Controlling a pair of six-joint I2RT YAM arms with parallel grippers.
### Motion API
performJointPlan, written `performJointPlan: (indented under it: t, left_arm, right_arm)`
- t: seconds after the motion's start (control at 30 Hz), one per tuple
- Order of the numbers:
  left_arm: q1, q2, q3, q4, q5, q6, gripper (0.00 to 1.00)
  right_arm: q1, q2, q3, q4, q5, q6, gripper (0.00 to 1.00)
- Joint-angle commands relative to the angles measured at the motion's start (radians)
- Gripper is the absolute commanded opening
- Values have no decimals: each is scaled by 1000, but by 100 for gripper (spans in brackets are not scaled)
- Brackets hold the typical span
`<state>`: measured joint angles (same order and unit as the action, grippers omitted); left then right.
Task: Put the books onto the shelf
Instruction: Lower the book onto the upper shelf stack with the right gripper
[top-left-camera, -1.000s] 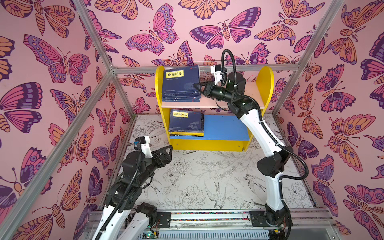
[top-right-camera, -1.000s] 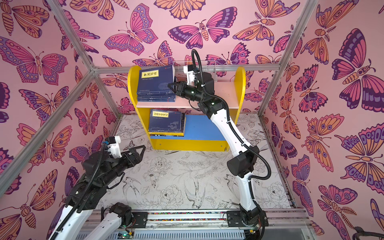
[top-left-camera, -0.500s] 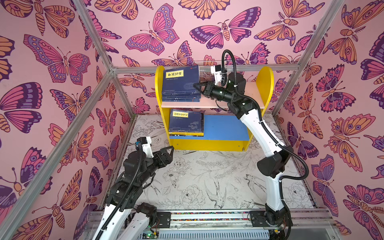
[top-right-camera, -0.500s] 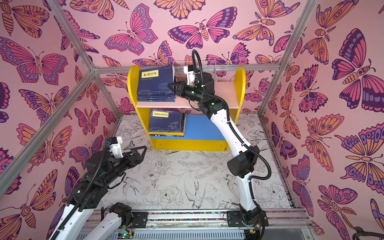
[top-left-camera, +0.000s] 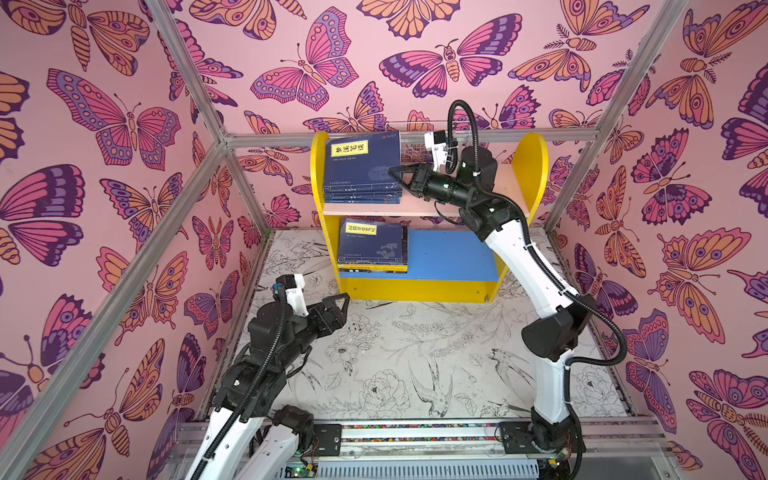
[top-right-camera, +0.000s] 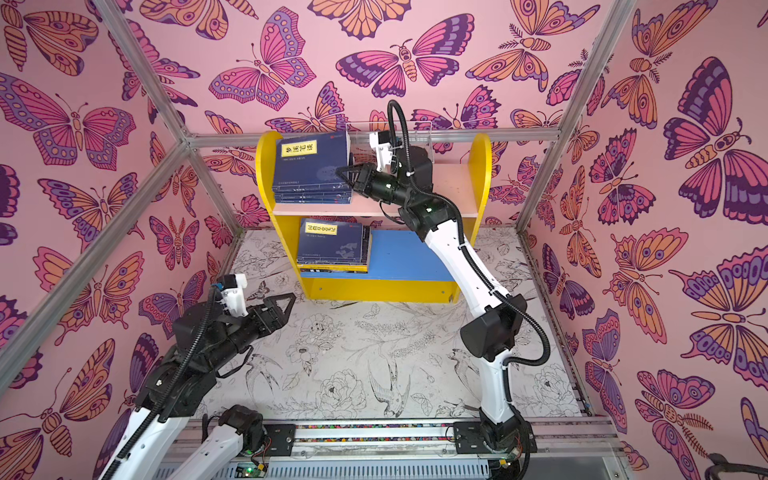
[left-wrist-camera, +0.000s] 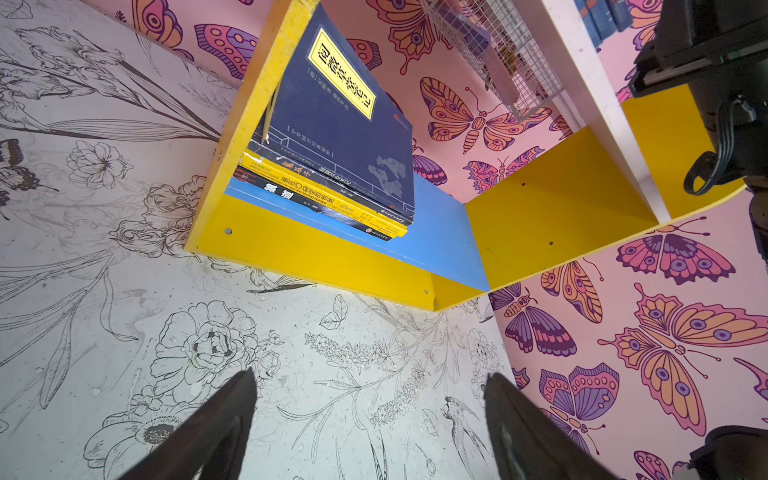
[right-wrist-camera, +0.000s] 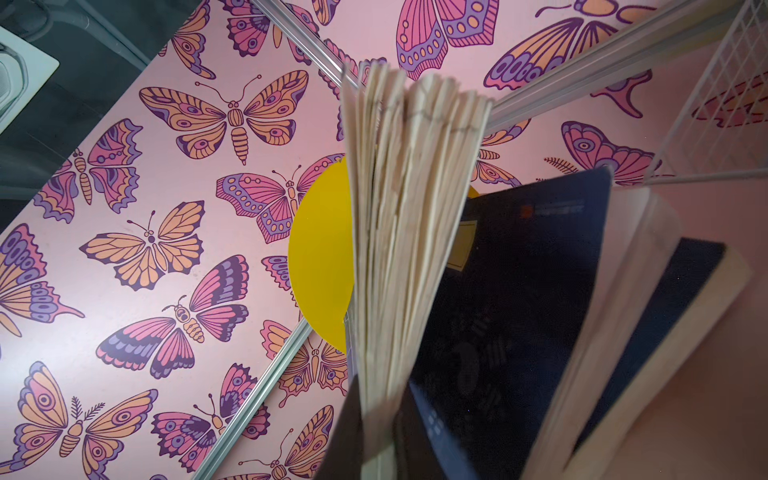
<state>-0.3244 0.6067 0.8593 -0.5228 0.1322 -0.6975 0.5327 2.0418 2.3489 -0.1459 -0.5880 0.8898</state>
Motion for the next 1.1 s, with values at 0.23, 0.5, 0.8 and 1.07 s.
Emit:
performJointPlan:
  t: [0.23,0.5,0.8,1.07]
  left_arm:
    - [6,19,-8,30,10,-8,88]
    - [6,21,-9,36,14,-19,89]
    - [6,19,-10,40,12,-28,89]
    - [5,18,-18,52,26,-43,88]
  right_arm:
    - [6,-12,71,-85,38,-89,25]
    - [35,-15,114,-219,159,-245,60]
    - [107,11,200,-407,349,-468,63]
    - [131,30,238,-498,512,-619,71]
